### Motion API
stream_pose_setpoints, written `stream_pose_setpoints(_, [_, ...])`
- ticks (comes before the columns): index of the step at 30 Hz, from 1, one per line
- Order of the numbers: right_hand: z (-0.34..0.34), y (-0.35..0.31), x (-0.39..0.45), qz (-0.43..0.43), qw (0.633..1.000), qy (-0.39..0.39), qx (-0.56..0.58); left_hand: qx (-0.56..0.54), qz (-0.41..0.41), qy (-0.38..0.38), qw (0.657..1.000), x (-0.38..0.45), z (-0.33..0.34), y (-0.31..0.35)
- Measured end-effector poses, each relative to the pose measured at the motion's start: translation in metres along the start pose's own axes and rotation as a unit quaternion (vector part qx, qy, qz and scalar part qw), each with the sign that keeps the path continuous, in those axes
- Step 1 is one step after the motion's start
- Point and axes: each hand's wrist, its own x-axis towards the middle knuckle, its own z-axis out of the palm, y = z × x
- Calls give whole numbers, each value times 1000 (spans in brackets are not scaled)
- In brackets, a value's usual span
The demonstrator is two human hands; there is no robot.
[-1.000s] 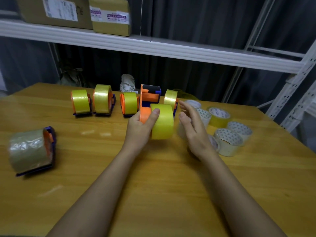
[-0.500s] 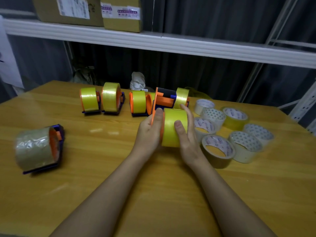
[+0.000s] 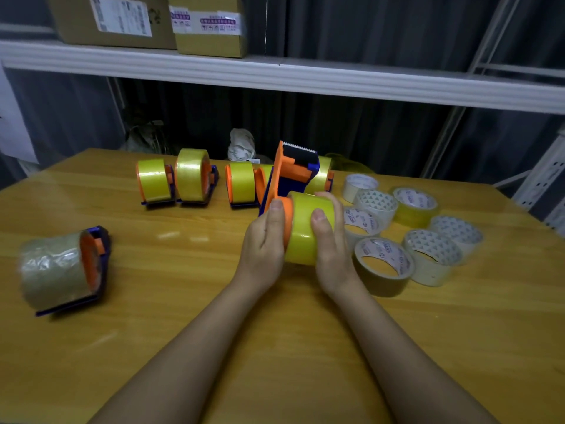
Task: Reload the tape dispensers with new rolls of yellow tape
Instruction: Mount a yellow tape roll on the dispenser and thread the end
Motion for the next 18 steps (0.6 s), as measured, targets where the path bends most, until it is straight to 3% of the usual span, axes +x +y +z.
stream_pose_setpoints(4, [-2,8,-2,-18,997,13,-75,-32,-106,4,994,6,1,0])
stream_pose_setpoints(9, [-4,10,-3,-81,979,22,-184,-80,-158,11,984,12,3,-3])
stream_pose_setpoints(12, [-2,9,-3,-99,981,28,-167,-71,-147,2,987,11,3,2])
stream_pose_setpoints(18, [0,1,-2,-76,996,7,-38,-41,-43,-10,998,0,2,7])
